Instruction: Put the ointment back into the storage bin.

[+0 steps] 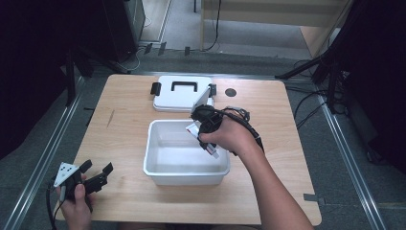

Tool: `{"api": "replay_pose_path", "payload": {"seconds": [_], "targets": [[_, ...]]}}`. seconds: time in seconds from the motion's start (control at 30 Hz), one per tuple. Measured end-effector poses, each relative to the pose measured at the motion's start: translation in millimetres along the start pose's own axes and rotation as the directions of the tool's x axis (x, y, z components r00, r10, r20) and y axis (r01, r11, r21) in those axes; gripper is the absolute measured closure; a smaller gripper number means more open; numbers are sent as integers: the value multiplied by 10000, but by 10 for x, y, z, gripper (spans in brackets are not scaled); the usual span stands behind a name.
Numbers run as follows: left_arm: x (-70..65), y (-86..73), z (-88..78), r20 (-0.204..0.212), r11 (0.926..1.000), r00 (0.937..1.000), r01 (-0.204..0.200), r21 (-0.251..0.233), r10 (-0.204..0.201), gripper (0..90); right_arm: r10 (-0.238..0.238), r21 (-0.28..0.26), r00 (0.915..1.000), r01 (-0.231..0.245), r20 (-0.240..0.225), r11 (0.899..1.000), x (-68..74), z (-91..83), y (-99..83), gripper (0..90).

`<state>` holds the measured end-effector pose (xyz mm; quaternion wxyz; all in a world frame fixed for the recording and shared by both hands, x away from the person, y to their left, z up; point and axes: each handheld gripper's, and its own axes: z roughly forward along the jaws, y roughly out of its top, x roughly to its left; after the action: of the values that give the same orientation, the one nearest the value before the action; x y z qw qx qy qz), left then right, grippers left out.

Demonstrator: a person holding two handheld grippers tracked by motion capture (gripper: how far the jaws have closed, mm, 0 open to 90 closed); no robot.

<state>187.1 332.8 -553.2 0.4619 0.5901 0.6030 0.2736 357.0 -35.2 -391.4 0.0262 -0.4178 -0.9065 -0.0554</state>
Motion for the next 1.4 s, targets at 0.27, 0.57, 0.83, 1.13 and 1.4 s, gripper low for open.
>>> {"api": "replay_pose_path", "payload": {"seconds": [0.27,0.57,0.83,1.13,1.4], "targets": [[-1,0,0,7,10000,10000,-15,38,15,144,-22,171,10000,21,49,9999,-88,274,-41,718],[-1,0,0,-3,10000,10000,-16,41,16,144,-560,241,9984,558,69,9982,-62,474,-57,716],[3,0,-1,15,10000,10000,15,28,-15,144,-1001,584,9947,987,220,9934,-7,610,-55,711],[6,1,1,35,10000,10000,60,33,-60,144,-960,459,9951,949,235,9944,-24,591,-52,756],[5,1,1,31,10000,10000,47,37,-47,144,-1091,-252,9938,1085,-226,9938,-44,464,-109,626]]}}
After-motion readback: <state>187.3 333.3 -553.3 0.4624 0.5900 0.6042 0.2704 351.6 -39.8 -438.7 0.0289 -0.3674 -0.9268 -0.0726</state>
